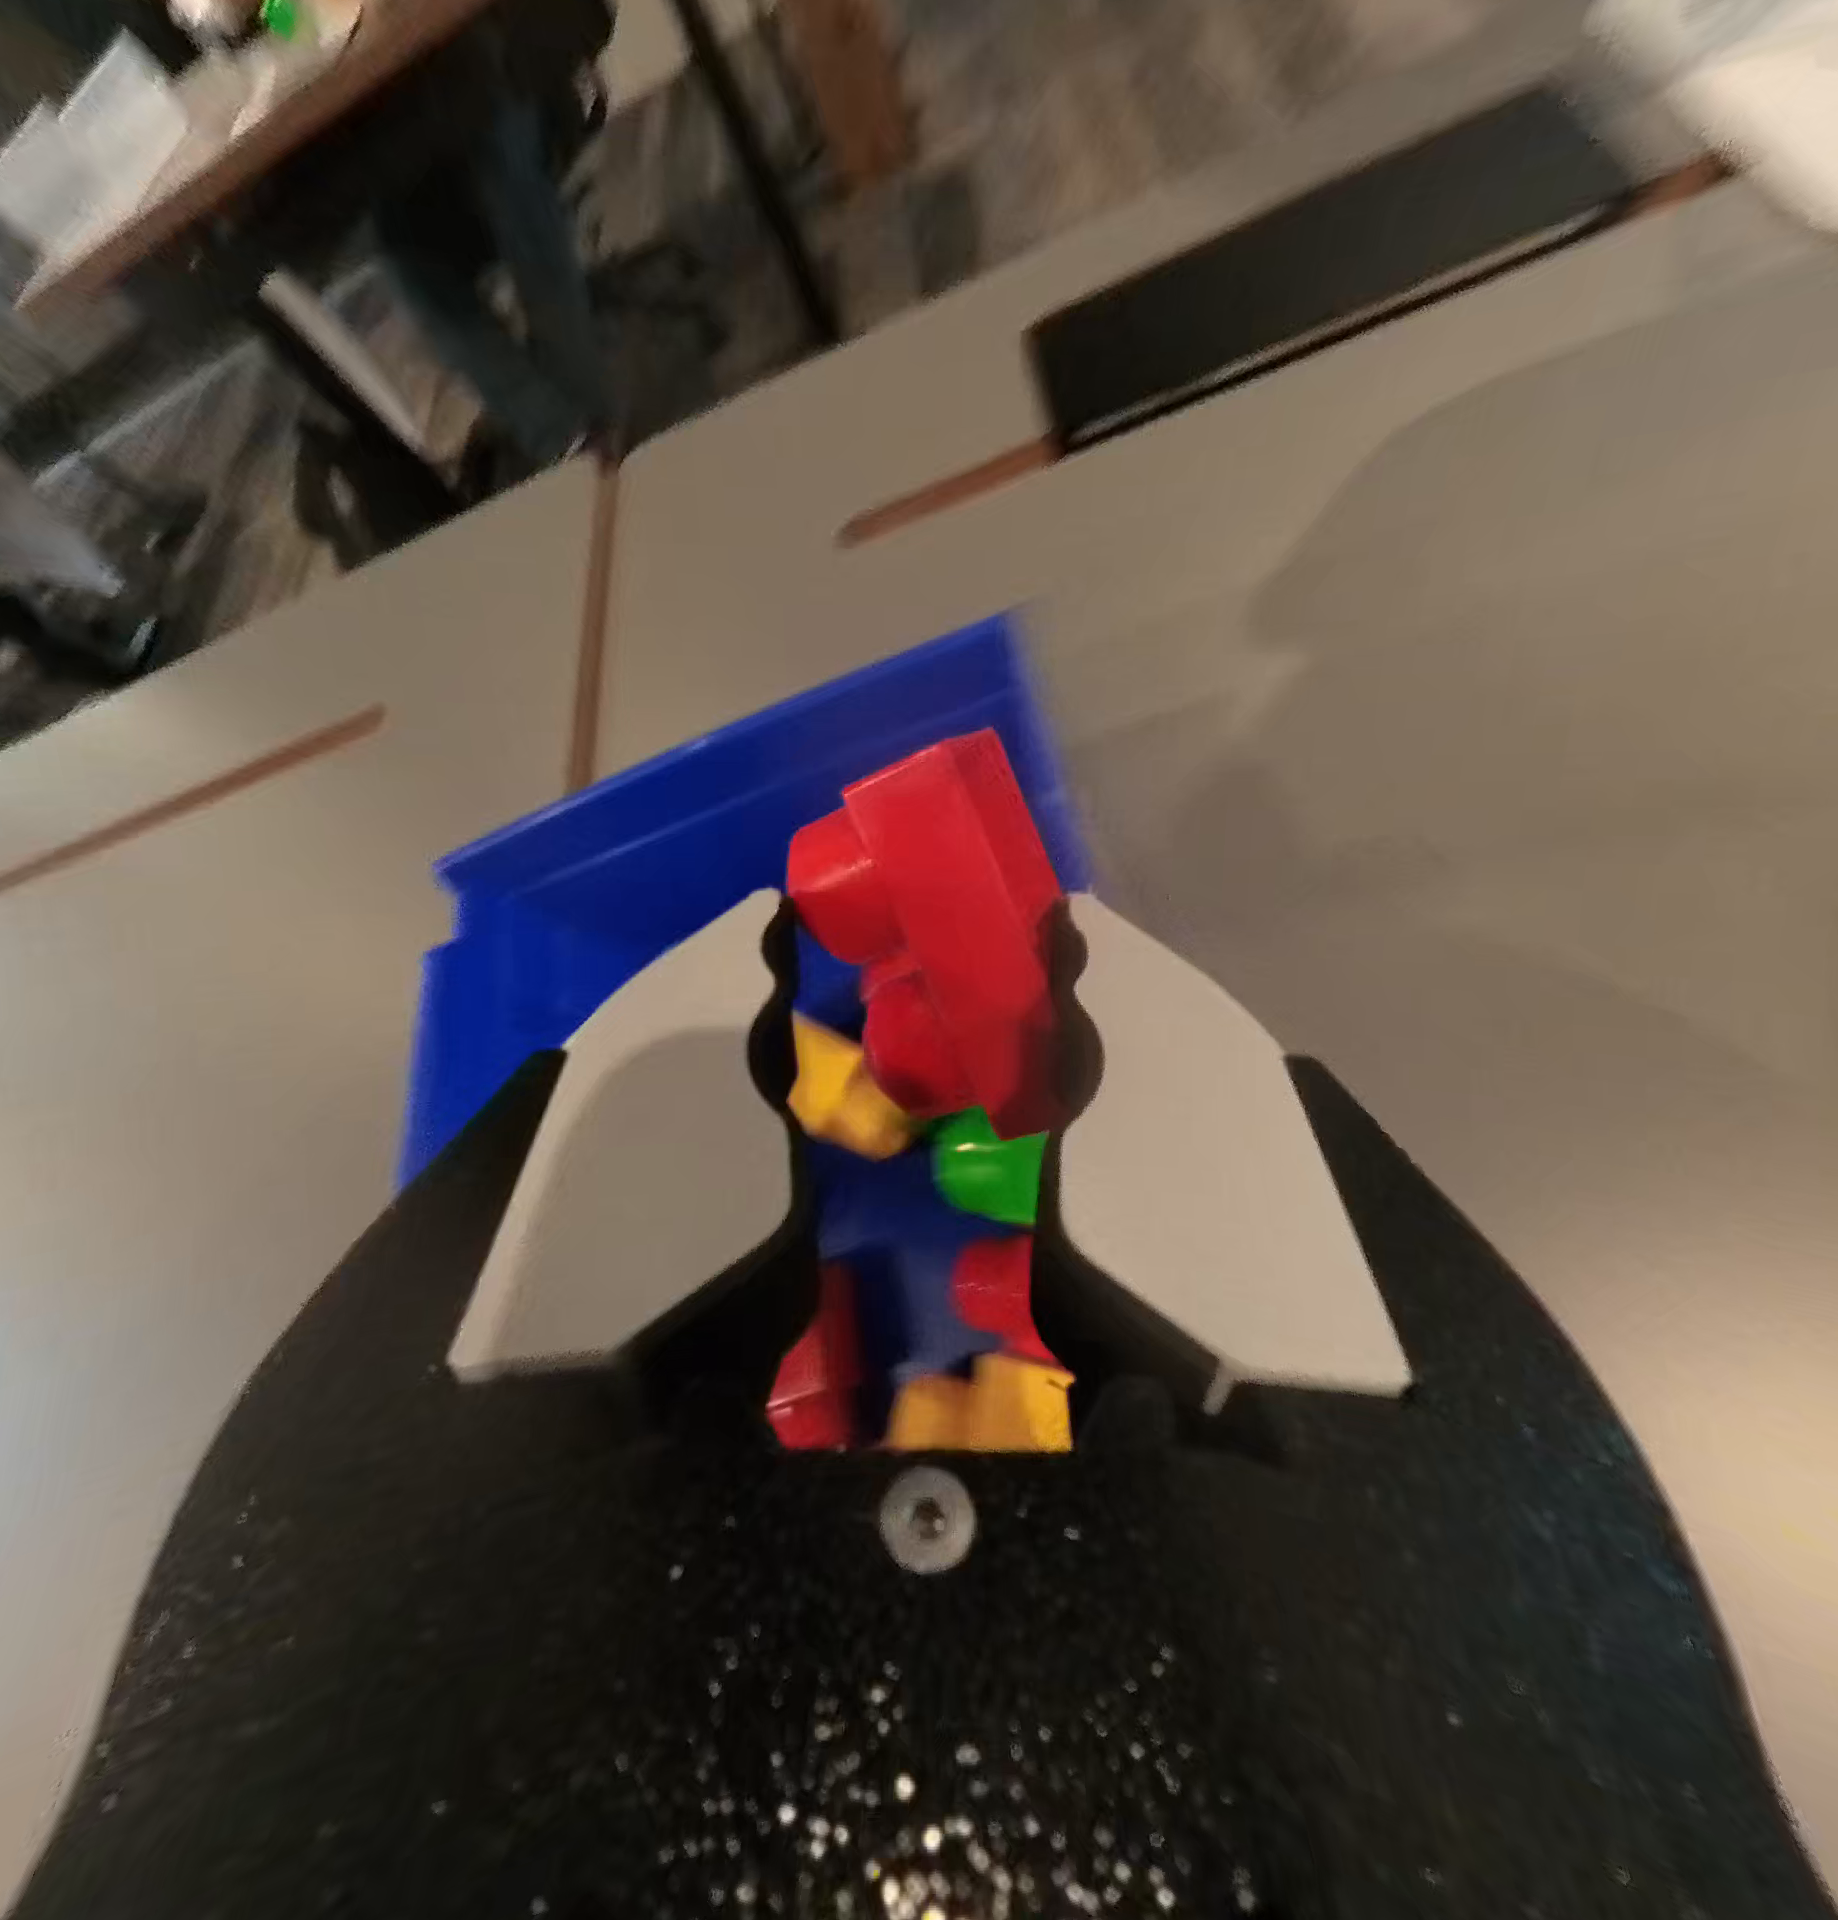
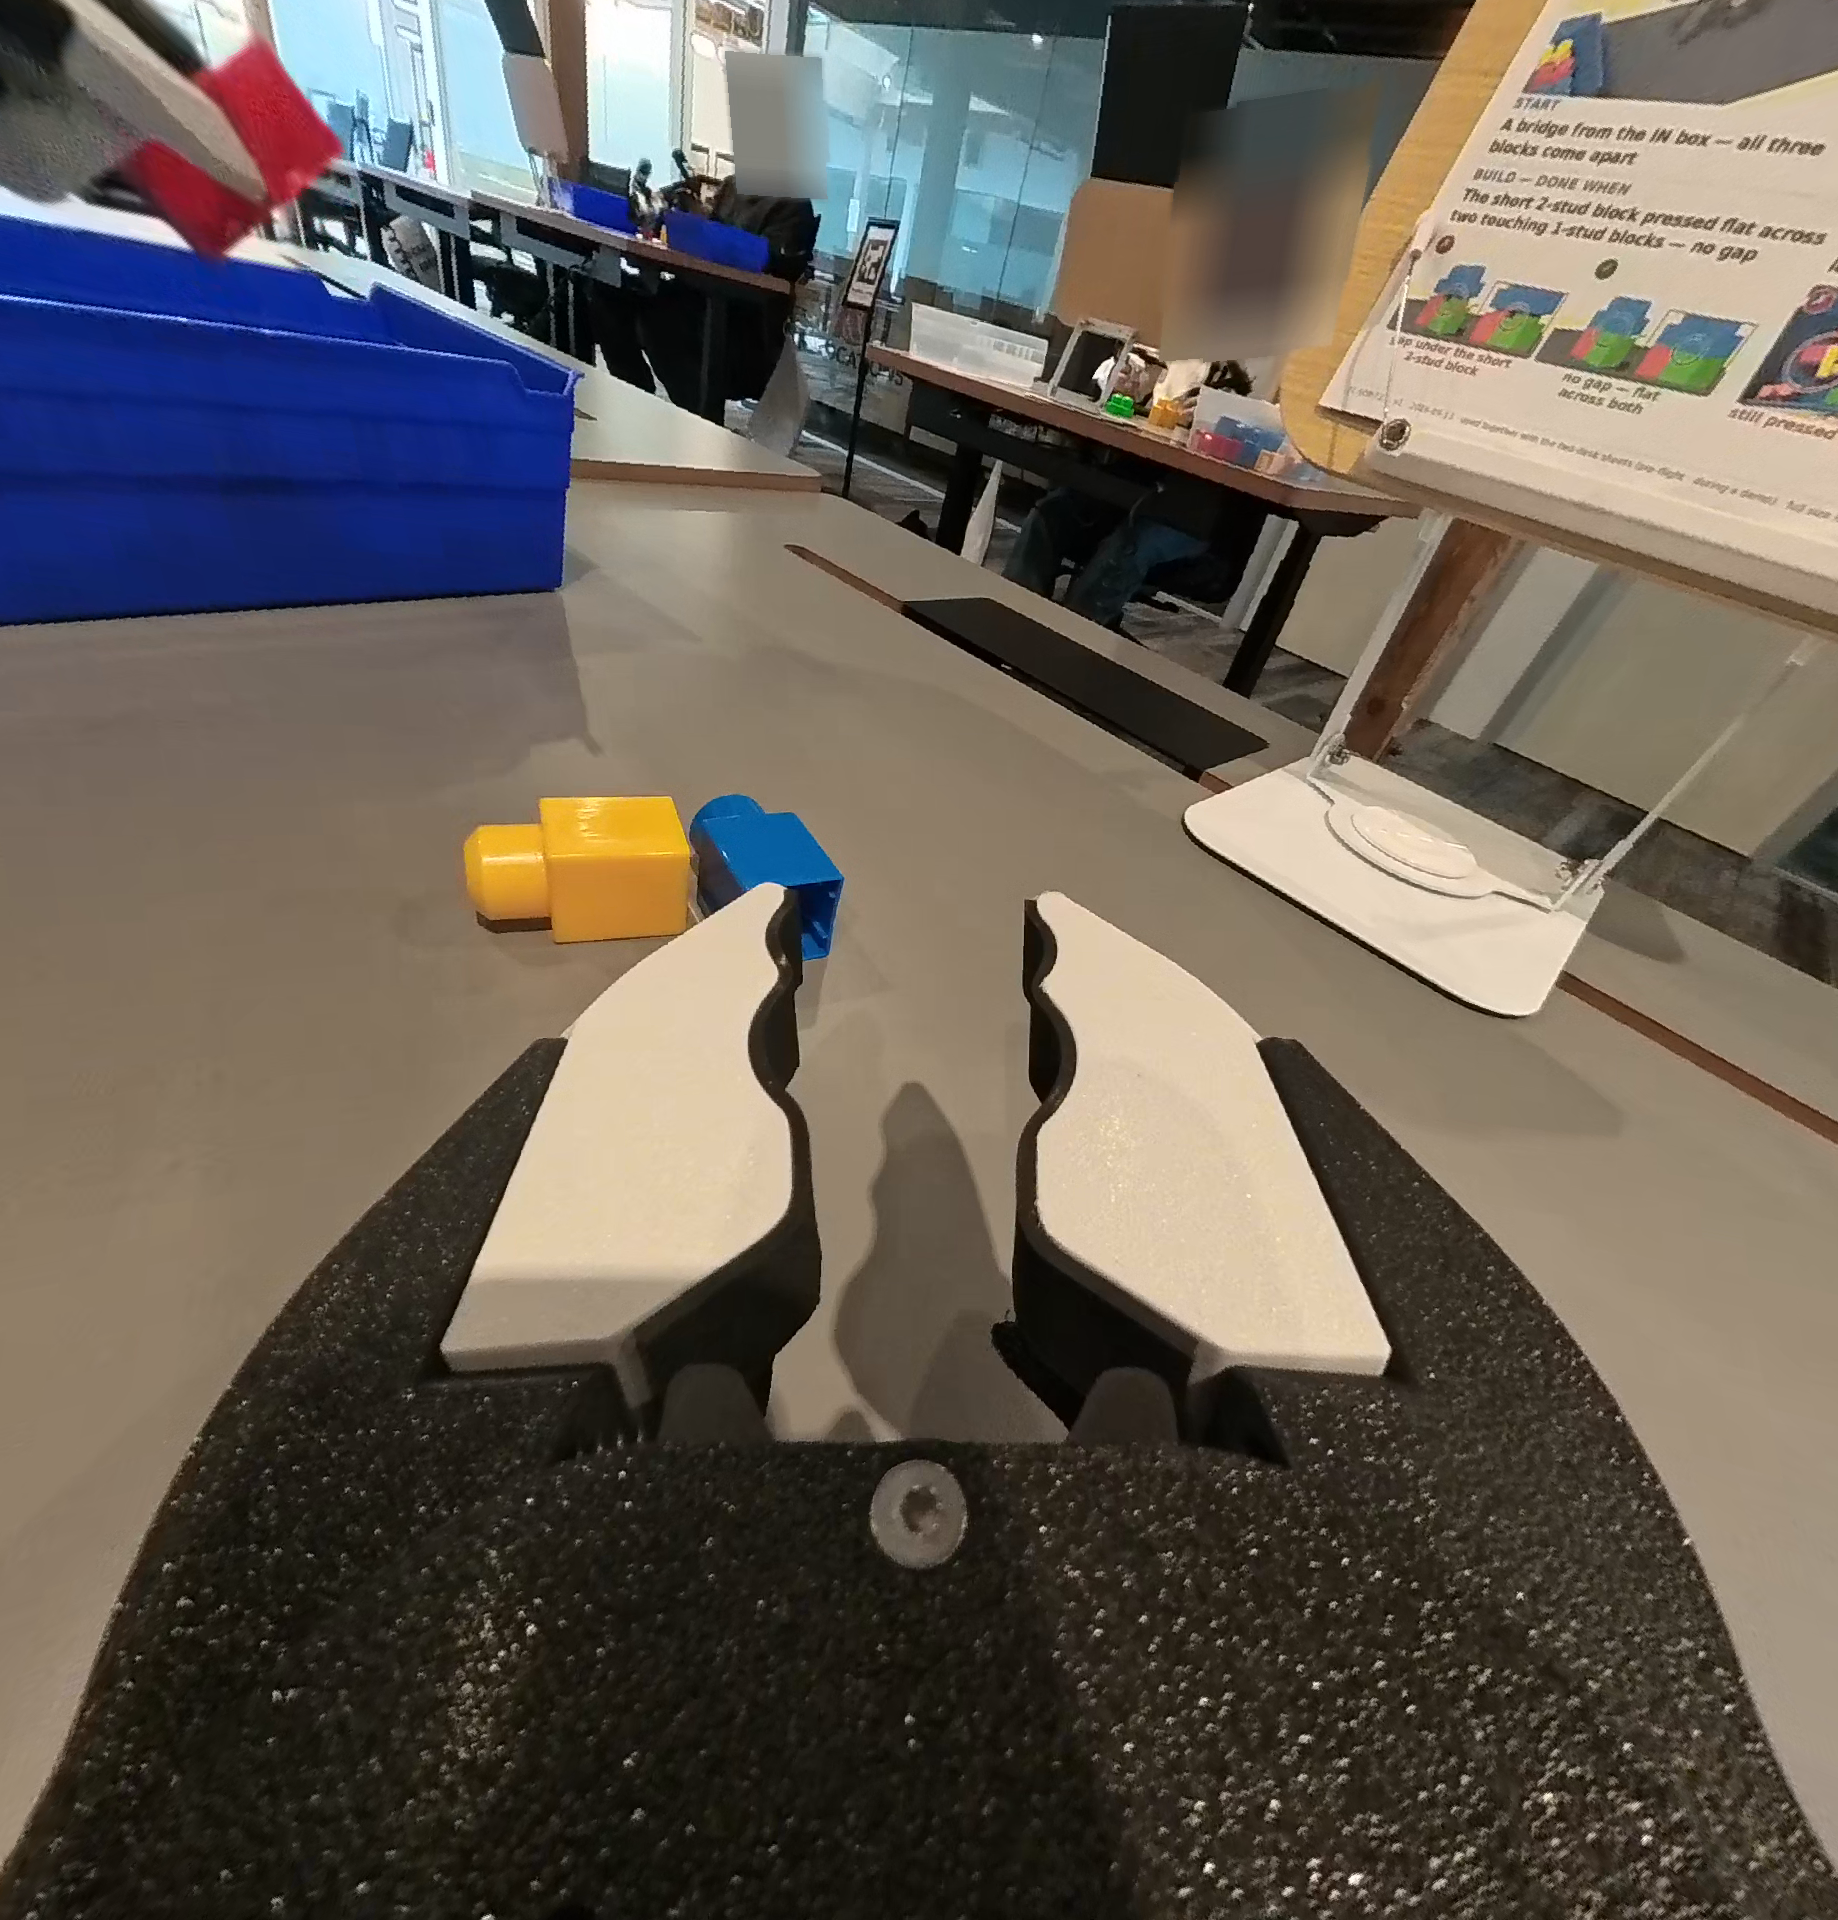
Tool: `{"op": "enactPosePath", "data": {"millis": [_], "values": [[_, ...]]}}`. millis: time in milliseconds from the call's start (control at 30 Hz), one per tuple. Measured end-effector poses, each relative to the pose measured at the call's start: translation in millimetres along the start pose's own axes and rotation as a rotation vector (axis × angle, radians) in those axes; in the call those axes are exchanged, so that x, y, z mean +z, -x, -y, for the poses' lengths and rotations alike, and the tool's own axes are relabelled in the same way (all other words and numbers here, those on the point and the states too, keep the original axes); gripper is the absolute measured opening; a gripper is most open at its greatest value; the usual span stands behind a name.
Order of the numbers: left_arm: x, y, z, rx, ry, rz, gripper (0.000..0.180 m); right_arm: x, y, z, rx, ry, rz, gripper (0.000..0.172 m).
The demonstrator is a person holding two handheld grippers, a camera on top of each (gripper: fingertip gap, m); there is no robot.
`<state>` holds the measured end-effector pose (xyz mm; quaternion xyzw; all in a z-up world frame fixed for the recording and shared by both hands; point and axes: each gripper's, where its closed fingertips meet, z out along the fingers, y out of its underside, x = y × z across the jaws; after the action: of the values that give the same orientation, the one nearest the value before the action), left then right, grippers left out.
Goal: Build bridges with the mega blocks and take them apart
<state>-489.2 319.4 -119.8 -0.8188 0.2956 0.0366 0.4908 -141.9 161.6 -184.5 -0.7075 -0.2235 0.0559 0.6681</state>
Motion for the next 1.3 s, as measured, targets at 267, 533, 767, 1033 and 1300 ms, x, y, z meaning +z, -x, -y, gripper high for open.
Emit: {"op": "enactPosePath", "data": {"millis": [267, 533, 767, 1033, 1300], "values": [[-28, -87, 34, 0.054, -0.129, -0.156, 0.046, 0, 0, 0, 0.003, -0.001, -0.001, 0.040], [-31, -155, 38, 0.083, -0.152, -0.288, 0.046, 0, -1, 0, 0.006, -0.002, -0.002, 0.040], [-24, -190, 37, 0.105, -0.137, -0.370, 0.046, 0, -1, 0, 0.006, -0.002, -0.002, 0.040], [-5, -224, 25, 0.146, -0.046, -0.442, 0.046, 0, -1, 0, 0.007, -0.002, -0.003, 0.040], [35, -240, 6, 0.140, 0.076, -0.443, 0.046, 0, -1, 0, 0.005, -0.002, -0.004, 0.040]]}}
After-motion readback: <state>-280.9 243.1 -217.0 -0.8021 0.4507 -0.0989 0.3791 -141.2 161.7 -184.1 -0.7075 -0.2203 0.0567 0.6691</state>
